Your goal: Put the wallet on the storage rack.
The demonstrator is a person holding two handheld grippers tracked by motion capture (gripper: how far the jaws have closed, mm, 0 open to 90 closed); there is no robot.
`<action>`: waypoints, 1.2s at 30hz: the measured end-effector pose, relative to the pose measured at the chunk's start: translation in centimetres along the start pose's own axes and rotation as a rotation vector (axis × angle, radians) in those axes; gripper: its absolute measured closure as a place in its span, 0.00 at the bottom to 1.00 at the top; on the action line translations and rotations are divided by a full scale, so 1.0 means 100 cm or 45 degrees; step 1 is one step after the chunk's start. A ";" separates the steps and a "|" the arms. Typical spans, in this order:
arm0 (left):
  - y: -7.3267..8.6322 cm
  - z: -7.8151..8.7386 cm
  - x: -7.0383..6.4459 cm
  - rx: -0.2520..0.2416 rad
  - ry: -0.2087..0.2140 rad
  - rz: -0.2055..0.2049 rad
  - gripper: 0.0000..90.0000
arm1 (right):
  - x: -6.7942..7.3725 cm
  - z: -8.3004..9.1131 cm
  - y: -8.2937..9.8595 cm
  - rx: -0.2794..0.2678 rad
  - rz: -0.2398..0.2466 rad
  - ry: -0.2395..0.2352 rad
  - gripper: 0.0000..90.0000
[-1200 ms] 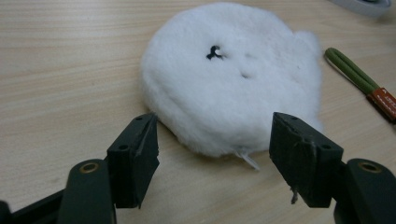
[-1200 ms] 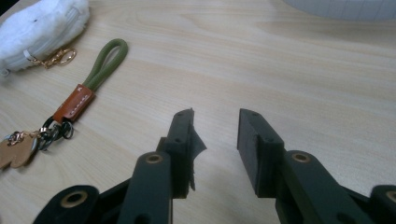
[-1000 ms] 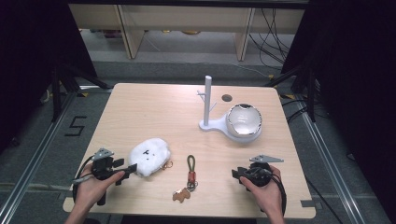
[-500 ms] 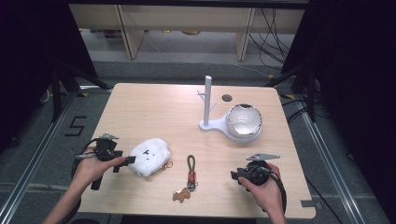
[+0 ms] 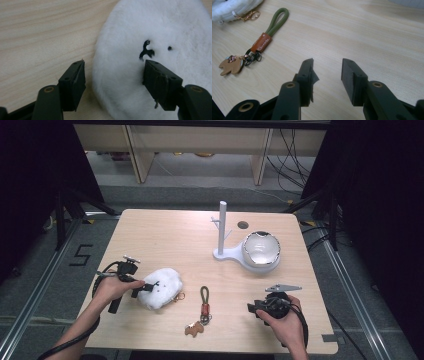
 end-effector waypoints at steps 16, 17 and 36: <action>0.008 0.000 -0.005 -0.117 -0.005 -0.144 0.71 | 0.001 -0.003 0.003 -0.027 0.021 -0.009 0.69; 0.009 0.000 -0.005 -0.150 -0.013 -0.171 0.76 | 0.000 -0.004 0.002 -0.044 0.046 -0.006 0.70; 0.020 0.039 -0.027 -0.465 0.065 -0.405 0.90 | 0.005 -0.001 -0.006 -0.069 0.054 0.077 0.70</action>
Point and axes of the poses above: each handheld gripper's, and its own axes: z roughly backward along the jaws, y roughly out of its underside, x roughly to its left, the point moved 3 cm from there along -z, roughly forward along the jaws, and after that the axes turned 13 degrees about z, right-handed, at the moved point
